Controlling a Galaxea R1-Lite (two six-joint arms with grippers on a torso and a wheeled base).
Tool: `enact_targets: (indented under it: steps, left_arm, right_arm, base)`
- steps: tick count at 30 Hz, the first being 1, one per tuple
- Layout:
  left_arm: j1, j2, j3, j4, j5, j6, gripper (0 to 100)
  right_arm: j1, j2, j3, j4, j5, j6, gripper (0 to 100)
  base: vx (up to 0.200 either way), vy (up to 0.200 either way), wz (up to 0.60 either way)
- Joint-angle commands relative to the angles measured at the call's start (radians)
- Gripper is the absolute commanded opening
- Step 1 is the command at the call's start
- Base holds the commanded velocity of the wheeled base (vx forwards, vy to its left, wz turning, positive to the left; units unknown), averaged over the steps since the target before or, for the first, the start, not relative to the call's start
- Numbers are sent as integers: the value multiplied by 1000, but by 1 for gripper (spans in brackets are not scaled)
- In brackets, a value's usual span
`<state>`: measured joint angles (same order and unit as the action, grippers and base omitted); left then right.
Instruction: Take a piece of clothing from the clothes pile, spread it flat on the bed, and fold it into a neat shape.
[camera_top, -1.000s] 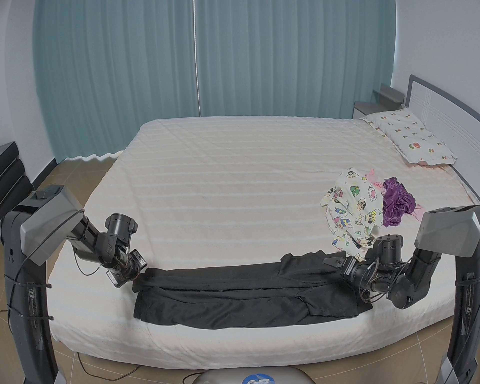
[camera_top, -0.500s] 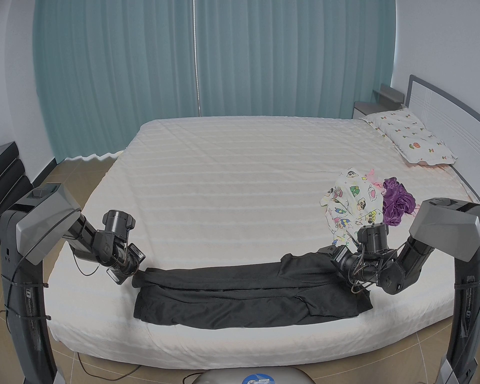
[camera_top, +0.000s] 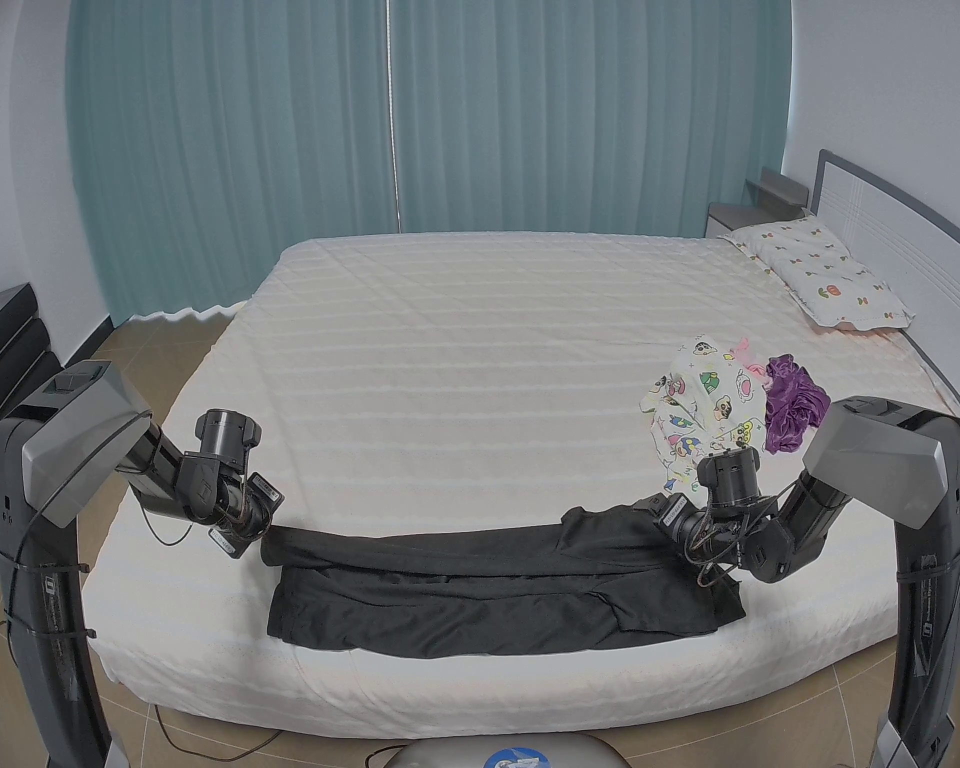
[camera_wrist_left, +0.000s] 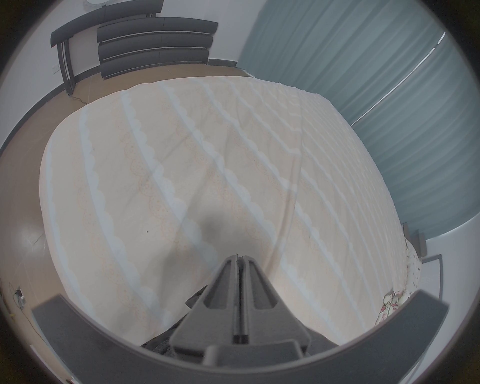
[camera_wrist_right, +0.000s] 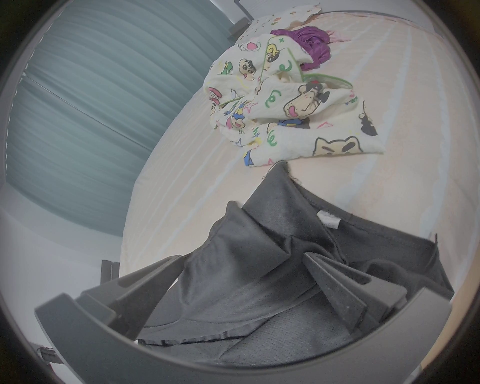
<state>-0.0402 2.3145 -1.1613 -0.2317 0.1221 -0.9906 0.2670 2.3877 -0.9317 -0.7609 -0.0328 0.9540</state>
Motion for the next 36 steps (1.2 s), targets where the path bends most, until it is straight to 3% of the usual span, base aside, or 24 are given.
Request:
enact_targets:
  steps: [1,7,8,12,16,36]
  left_arm:
    - [0,-3,0,-1,1,0,0]
    - [0,-6,0,-1,1,-2,0]
    - [0,-6,0,-1,1,-2,0]
    - [0,-6,-1,-1,1,-2,0]
    - [0,-7,-3,-3,1,-5,0]
    - [6,-56,-3,-1,-25,-20,0]
  right_arm:
    - [15,13,-7,21,-32,-5,100]
    - [17,31,-30,48,-42,-8,100]
    - [17,34,-39,51,-42,-6,0]
    - [21,38,-42,52,-50,-1,0]
    - [28,34,-42,54,-101,-6,0]
    - [9,-21,-59,-2,-95,3,0]
  base:
    - [0,0,0]
    - [0,0,0]
    - [0,0,0]
    - [0,0,0]
    - [0,0,0]
    - [0,0,0]
